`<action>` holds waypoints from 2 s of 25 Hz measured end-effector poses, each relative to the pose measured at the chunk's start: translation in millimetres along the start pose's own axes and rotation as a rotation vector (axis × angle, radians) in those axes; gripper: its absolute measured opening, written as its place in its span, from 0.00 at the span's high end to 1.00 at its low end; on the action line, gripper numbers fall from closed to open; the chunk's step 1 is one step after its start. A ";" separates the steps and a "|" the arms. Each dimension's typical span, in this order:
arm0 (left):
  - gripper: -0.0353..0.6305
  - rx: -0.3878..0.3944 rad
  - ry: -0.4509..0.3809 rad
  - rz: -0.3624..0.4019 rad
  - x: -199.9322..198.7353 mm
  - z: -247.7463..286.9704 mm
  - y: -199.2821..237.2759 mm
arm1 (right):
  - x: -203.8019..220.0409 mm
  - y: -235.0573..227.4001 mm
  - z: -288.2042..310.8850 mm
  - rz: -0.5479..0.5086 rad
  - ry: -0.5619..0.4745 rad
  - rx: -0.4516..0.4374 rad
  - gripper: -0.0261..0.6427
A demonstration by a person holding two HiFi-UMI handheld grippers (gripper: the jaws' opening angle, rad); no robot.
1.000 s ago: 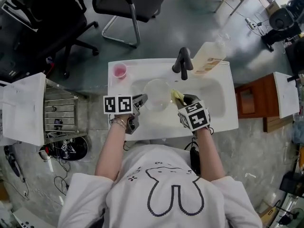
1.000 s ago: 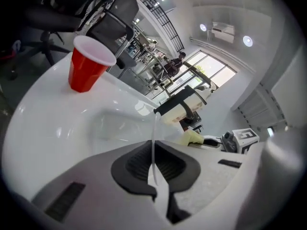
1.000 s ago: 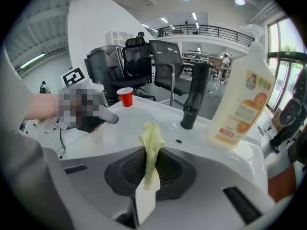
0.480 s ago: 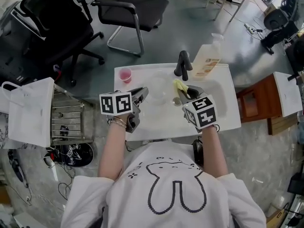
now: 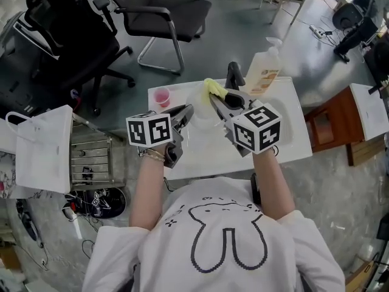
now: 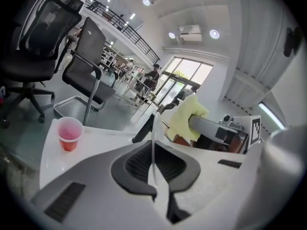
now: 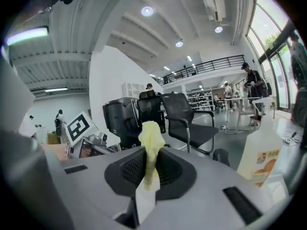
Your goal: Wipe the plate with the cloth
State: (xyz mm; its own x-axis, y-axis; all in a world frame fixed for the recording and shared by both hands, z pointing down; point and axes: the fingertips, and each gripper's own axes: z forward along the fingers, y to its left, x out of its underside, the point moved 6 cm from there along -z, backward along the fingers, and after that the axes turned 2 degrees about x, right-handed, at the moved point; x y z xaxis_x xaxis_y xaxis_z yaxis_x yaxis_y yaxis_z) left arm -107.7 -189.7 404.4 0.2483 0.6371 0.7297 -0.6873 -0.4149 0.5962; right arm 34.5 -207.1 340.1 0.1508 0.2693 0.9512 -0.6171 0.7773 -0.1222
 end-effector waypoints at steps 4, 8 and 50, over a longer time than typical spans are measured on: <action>0.92 -0.008 0.025 -0.003 1.5 -4.4 -5.4 | -1.2 20.4 21.8 -0.059 0.030 -0.036 0.89; 0.92 -0.011 0.020 0.030 -5.4 -9.1 -15.4 | -3.1 26.8 33.2 -0.083 0.032 -0.015 0.89; 0.92 -0.006 -0.035 0.013 -24.0 -4.4 -34.2 | 18.9 16.2 9.9 -0.015 0.089 0.127 0.89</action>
State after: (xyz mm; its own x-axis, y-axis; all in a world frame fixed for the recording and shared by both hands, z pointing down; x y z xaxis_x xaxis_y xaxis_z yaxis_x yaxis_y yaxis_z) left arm -93.2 -187.9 365.0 0.2630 0.6083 0.7488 -0.6946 -0.4193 0.5846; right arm 19.8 -195.0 358.9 0.2251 0.3113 0.9233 -0.7063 0.7048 -0.0654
